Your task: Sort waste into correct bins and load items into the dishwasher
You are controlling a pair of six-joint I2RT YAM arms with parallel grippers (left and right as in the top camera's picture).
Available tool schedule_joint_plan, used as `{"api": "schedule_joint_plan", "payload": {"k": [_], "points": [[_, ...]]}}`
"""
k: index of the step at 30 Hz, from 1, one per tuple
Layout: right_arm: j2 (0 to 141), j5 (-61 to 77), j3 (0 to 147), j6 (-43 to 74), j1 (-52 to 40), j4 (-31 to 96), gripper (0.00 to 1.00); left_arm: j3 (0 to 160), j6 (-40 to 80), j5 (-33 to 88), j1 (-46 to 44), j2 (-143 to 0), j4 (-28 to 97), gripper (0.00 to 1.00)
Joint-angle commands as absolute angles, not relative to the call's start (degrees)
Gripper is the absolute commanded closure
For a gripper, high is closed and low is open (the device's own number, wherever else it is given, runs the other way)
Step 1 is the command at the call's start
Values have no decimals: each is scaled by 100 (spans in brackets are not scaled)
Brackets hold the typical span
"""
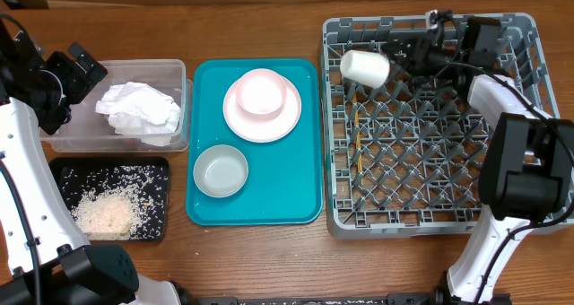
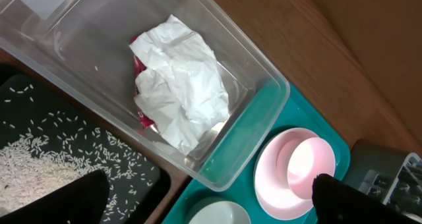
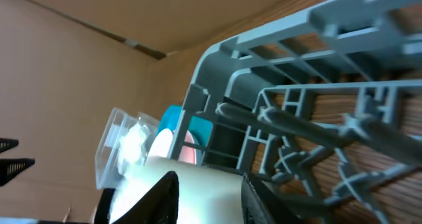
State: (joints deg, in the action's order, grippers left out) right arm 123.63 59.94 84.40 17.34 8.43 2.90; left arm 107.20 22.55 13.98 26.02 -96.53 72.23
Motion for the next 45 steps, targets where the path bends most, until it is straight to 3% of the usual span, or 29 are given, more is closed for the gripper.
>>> {"api": "schedule_joint_plan", "payload": {"k": [1,7,12,17,22,25,30,35,40,45], "points": [[12252,5940,8779,1820,980,333,67,10849,2318,1444,2624,-9623,7216,0],[11782,5937,8901,1977,1041,517,67,10849,2318,1446,2624,-9623,7216,0],[11159,5902,8901,1656,958,1522,67,10849,2318,1444,2624,-9623,7216,0],[10613,5297,8901,899,405,3275,67,10849,2318,1446,2624,-9623,7216,0],[10586,5124,8858,401,-475,3933,67,10849,2318,1446,2624,-9623,7216,0],[10589,4412,8836,403,-1175,3830,67,10849,2318,1444,2624,-9623,7214,0],[10615,1667,8836,425,-2875,3345,66,10849,2318,1446,2624,-9623,7216,0],[10770,-40,8836,425,-4018,2899,66,10849,2318,1446,2624,-9623,7216,0],[10956,-1090,8836,429,-4580,2687,67,10849,2318,1446,2624,-9623,7216,0],[10785,-1420,9076,733,-4311,3015,71,10849,2318,1446,2624,-9623,7216,0]]}}
